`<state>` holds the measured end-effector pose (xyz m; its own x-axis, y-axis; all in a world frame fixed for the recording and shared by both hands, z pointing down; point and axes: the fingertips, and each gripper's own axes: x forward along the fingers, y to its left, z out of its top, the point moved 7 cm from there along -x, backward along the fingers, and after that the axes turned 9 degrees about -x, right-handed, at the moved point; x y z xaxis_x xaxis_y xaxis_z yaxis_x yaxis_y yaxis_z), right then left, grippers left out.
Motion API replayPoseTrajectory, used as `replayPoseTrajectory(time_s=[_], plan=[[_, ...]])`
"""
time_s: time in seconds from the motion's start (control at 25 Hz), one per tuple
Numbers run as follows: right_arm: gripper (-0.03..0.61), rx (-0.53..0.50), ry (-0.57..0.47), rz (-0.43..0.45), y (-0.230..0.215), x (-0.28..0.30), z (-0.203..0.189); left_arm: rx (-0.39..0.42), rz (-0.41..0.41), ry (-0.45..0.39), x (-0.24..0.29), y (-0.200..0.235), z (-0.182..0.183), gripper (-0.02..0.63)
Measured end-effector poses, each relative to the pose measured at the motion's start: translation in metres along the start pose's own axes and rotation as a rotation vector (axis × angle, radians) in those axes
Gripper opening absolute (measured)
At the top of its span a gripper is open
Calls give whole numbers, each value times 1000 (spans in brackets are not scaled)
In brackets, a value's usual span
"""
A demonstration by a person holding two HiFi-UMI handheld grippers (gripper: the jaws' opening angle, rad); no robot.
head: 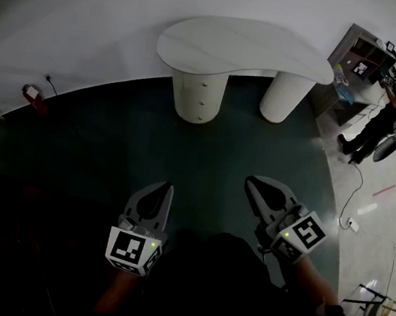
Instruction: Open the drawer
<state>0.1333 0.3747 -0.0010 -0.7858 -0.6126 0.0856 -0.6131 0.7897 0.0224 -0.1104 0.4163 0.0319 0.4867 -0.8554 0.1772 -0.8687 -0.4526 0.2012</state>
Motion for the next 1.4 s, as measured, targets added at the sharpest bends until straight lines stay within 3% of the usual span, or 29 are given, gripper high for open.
replayPoseTrajectory(time_s=[0.28,0.6,1.4], plan=[[17,35,28,-2,2,14,-7,-16,-1,17,3,21,-1,5],[17,70,28,6,-35,39,-16,-18,-15,31,50,37,5,5],[17,67,79,133,-284,157,-31,-7,59,59,296,91,53,5]])
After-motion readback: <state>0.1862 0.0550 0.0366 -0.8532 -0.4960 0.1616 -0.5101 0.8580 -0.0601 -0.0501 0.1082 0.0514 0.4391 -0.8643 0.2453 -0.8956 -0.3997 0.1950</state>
